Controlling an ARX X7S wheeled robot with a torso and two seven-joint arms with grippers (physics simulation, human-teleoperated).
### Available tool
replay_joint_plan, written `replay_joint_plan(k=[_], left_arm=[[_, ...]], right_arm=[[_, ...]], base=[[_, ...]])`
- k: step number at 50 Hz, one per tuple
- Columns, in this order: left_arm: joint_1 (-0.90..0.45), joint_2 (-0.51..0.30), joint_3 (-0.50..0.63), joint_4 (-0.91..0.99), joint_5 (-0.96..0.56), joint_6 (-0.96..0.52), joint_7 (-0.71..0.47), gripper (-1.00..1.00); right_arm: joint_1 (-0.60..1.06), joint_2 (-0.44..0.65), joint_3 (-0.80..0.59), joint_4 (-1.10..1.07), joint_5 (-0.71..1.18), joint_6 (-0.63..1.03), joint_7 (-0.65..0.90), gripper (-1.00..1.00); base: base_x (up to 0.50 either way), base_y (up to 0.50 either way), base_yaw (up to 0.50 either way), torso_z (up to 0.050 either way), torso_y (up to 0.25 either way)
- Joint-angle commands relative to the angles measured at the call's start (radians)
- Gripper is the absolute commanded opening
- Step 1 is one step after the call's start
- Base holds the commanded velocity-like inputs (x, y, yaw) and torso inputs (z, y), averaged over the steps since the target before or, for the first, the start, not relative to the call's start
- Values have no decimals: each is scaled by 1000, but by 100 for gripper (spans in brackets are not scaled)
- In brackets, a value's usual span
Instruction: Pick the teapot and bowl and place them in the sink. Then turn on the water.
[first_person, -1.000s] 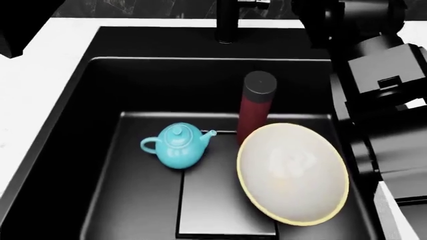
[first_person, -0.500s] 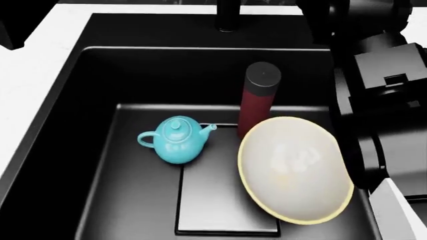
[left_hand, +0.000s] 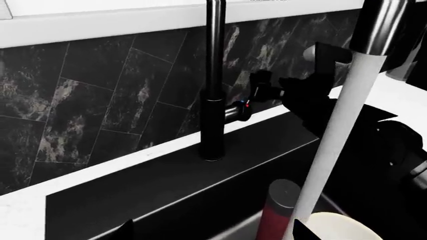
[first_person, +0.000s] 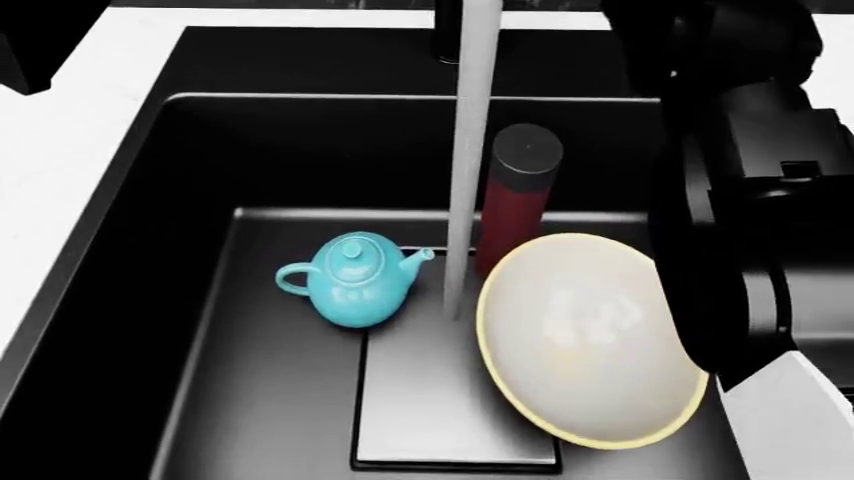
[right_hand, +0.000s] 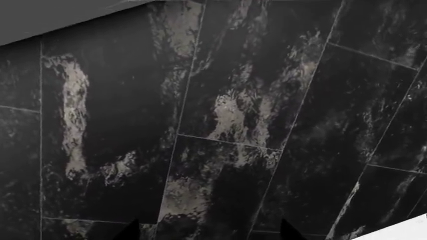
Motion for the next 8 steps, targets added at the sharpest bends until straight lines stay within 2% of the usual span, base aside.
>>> replay_joint_plan(k=[1,8], left_arm=[[2,6,-8,-5,2,-4,-5,100],[-34,13,-3,-13,-46,-7,-52,100]], right_arm=[[12,58,107,2,-194,19,51,100],[18,62,148,2,-227,24,23,100]], base=[[0,-8,-6,0,0],[0,-11,-4,0,0]])
